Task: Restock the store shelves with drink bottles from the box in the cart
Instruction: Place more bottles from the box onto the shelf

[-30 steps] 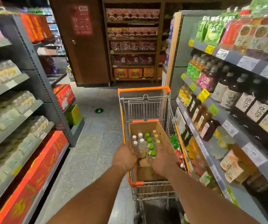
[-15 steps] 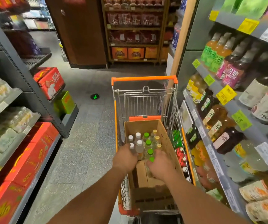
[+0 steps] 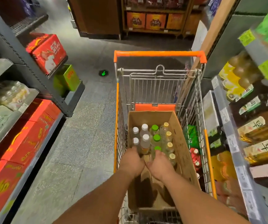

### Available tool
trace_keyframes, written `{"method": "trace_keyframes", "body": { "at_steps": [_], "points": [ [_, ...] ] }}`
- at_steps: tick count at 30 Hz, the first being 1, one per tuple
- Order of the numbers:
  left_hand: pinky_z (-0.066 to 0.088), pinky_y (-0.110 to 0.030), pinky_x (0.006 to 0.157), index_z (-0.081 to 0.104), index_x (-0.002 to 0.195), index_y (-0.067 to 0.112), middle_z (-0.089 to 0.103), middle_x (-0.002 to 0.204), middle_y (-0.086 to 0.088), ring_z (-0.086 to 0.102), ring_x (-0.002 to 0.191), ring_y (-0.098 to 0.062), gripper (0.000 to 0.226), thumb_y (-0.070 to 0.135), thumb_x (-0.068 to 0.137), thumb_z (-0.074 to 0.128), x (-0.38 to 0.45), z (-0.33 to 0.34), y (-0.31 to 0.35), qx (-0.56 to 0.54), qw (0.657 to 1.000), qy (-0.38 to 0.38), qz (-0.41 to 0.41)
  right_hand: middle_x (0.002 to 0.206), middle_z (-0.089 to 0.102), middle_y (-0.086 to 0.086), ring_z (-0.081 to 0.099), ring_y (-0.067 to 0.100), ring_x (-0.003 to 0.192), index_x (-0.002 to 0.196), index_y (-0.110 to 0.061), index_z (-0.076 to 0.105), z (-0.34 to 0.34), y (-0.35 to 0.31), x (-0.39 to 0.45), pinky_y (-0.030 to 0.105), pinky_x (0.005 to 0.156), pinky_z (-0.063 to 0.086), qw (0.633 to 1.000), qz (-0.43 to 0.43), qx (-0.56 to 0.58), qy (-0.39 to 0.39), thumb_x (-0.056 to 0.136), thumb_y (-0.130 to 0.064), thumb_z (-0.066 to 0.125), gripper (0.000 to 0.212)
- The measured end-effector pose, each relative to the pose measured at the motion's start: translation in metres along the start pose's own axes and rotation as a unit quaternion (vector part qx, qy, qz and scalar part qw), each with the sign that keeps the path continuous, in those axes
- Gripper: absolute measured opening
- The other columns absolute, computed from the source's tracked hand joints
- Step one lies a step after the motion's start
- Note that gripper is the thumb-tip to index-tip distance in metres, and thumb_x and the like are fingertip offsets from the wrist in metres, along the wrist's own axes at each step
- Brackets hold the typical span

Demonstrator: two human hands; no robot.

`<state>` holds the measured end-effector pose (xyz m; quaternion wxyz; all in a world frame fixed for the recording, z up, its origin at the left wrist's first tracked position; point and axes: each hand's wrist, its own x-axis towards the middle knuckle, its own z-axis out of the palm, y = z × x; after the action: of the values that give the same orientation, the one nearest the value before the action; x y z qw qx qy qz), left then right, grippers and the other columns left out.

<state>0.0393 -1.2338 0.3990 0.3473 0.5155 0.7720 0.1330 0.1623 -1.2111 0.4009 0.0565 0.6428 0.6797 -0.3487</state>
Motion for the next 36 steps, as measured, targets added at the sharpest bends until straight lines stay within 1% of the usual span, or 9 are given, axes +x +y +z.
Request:
{"method": "trace_keyframes", "body": {
  "at_steps": [4, 8, 11, 16, 18, 20, 25, 29, 36],
  "points": [
    [0.052, -0.035, 0.090, 0.063, 0.113, 0.013, 0.066, 0.112, -0.011, 0.063, 0.103, -0.030, 0.034, 0.020, 0.081, 0.058, 0.023, 0.009, 0.007, 0.000, 1.000, -0.023, 0.010, 0.124, 0.051, 0.017, 0.053, 0.033, 0.114, 0.122, -0.007, 0.044, 0.005, 0.002, 0.016, 0.037, 0.096, 0.044, 0.999, 0.027, 0.026, 0.007, 0.088, -0.024, 0.055, 0.040],
    [0.047, -0.039, 0.098, 0.047, 0.129, 0.006, 0.055, 0.127, -0.015, 0.056, 0.115, -0.033, 0.052, 0.023, 0.081, 0.059, 0.048, 0.021, 0.011, 0.003, 0.995, -0.067, -0.075, 0.125, 0.049, 0.016, 0.052, 0.033, 0.115, 0.121, -0.009, 0.046, 0.008, 0.009, 0.045, 0.036, 0.098, 0.043, 1.000, 0.026, 0.014, 0.000, 0.086, -0.018, 0.051, 0.036],
    [0.041, -0.038, 0.105, 0.026, 0.143, 0.000, 0.037, 0.144, -0.020, 0.046, 0.127, -0.035, 0.070, 0.019, 0.085, 0.060, 0.075, 0.030, 0.010, 0.023, 0.988, -0.098, -0.118, 0.126, 0.048, 0.016, 0.052, 0.033, 0.115, 0.123, -0.008, 0.043, 0.009, 0.011, 0.079, 0.035, 0.096, 0.042, 1.000, 0.010, -0.020, -0.011, 0.086, -0.017, 0.053, 0.040],
    [0.032, -0.038, 0.110, 0.001, 0.151, 0.000, -0.001, 0.158, -0.019, 0.032, 0.139, -0.034, 0.088, 0.010, 0.086, 0.060, 0.127, 0.041, 0.011, 0.058, 0.979, -0.132, -0.144, 0.128, 0.045, 0.014, 0.050, 0.033, 0.115, 0.136, -0.014, 0.037, 0.010, 0.013, 0.150, 0.037, 0.097, 0.042, 0.991, -0.079, -0.107, -0.005, 0.086, -0.016, 0.053, 0.052],
    [0.032, -0.039, 0.110, -0.003, 0.152, 0.002, -0.007, 0.159, -0.017, 0.034, 0.139, -0.034, 0.085, 0.007, 0.089, 0.053, 0.152, 0.045, 0.011, 0.072, 0.977, -0.135, -0.150, 0.129, 0.045, 0.014, 0.047, 0.033, 0.117, 0.137, -0.017, 0.037, 0.010, 0.015, 0.178, 0.039, 0.097, 0.042, 0.982, -0.116, -0.148, -0.004, 0.086, -0.012, 0.049, 0.052],
    [0.033, -0.041, 0.109, -0.002, 0.153, 0.003, -0.001, 0.160, -0.017, 0.037, 0.136, -0.037, 0.075, 0.006, 0.092, 0.043, 0.174, 0.050, 0.008, 0.084, 0.975, -0.131, -0.157, 0.133, 0.042, 0.015, 0.044, 0.035, 0.121, 0.142, -0.018, 0.032, 0.012, 0.017, 0.203, 0.041, 0.100, 0.040, 0.975, -0.140, -0.174, -0.015, 0.088, -0.011, 0.045, 0.056],
    [0.045, -0.040, 0.096, 0.015, 0.148, -0.004, 0.036, 0.141, -0.021, 0.051, 0.122, -0.033, 0.056, 0.003, 0.095, 0.031, 0.198, 0.078, -0.007, 0.177, 0.966, -0.111, -0.150, 0.132, 0.048, 0.010, 0.047, 0.030, 0.121, 0.141, -0.017, 0.034, 0.033, 0.028, 0.230, 0.041, 0.102, 0.035, 0.957, -0.159, -0.241, -0.026, 0.089, -0.015, 0.045, 0.053],
    [0.049, -0.036, 0.091, 0.031, 0.141, -0.006, 0.042, 0.138, -0.022, 0.057, 0.117, -0.029, 0.044, 0.003, 0.098, 0.030, 0.207, 0.093, -0.016, 0.274, 0.947, -0.103, -0.128, 0.125, 0.057, 0.004, 0.048, 0.025, 0.121, 0.131, -0.022, 0.043, 0.047, 0.033, 0.240, 0.044, 0.110, 0.023, 0.958, -0.158, -0.238, -0.017, 0.089, -0.015, 0.042, 0.042],
    [0.052, -0.039, 0.089, 0.056, 0.125, 0.005, 0.058, 0.126, -0.018, 0.060, 0.112, -0.027, 0.035, 0.006, 0.098, 0.033, 0.216, 0.100, -0.022, 0.327, 0.932, -0.121, -0.102, 0.102, 0.067, 0.003, 0.059, 0.023, 0.105, 0.110, -0.026, 0.053, 0.055, 0.034, 0.254, 0.042, 0.111, 0.021, 0.962, -0.157, -0.225, 0.011, 0.088, -0.015, 0.039, 0.028]
  ]
}}
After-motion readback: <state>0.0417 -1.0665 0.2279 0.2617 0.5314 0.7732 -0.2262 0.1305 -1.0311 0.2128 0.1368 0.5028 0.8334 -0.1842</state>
